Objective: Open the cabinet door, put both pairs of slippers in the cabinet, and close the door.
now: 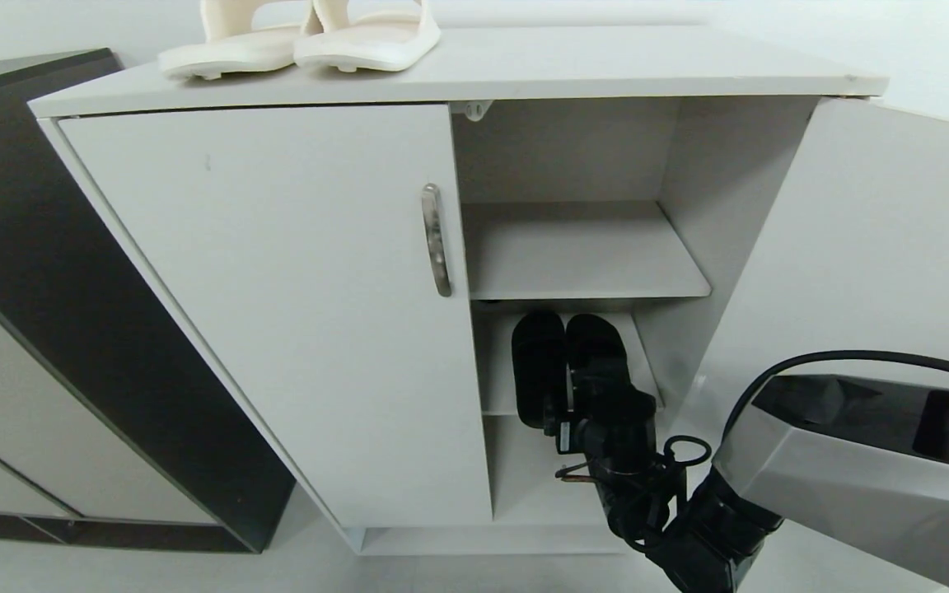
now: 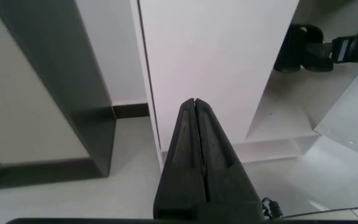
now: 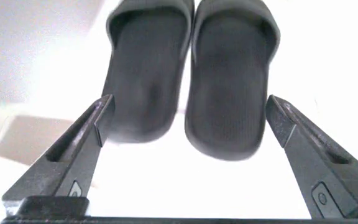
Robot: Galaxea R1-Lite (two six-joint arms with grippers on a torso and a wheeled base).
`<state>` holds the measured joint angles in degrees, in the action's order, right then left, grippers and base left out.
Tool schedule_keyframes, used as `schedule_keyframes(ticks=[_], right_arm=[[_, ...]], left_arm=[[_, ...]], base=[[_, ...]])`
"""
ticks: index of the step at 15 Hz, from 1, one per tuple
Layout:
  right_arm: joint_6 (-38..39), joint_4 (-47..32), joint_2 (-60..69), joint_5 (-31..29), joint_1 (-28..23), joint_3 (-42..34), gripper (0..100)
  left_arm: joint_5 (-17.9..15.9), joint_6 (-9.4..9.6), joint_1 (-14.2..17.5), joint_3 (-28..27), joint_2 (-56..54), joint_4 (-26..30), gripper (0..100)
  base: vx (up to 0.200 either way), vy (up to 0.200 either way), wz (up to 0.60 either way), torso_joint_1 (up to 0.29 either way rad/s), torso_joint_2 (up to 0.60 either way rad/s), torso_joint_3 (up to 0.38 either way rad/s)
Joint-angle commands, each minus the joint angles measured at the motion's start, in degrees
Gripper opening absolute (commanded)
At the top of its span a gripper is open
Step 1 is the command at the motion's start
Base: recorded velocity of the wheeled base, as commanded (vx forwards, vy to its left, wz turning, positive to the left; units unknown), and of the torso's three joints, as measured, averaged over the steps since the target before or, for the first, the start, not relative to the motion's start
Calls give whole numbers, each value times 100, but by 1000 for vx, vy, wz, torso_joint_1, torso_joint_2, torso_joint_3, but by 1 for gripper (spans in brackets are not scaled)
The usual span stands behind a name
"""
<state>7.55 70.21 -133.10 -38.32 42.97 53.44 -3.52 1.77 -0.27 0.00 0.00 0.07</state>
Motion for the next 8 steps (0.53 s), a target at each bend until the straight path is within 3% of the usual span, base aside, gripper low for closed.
schedule_keyframes(ticks=[1, 2, 8], right_arm=[[1, 2, 12, -1, 1, -9, 100], [1, 11, 12, -1, 1, -9, 100], [1, 19, 12, -1, 1, -18, 100]], left_arm=[[1, -1, 0, 0, 9, 1, 0], [1, 8, 0, 0, 9, 1, 0], [1, -1, 0, 0, 9, 1, 0]], base=[[-200, 0, 0, 2, 7, 2], [-200, 0, 0, 7, 7, 7], [0, 0, 0, 0, 0, 0]])
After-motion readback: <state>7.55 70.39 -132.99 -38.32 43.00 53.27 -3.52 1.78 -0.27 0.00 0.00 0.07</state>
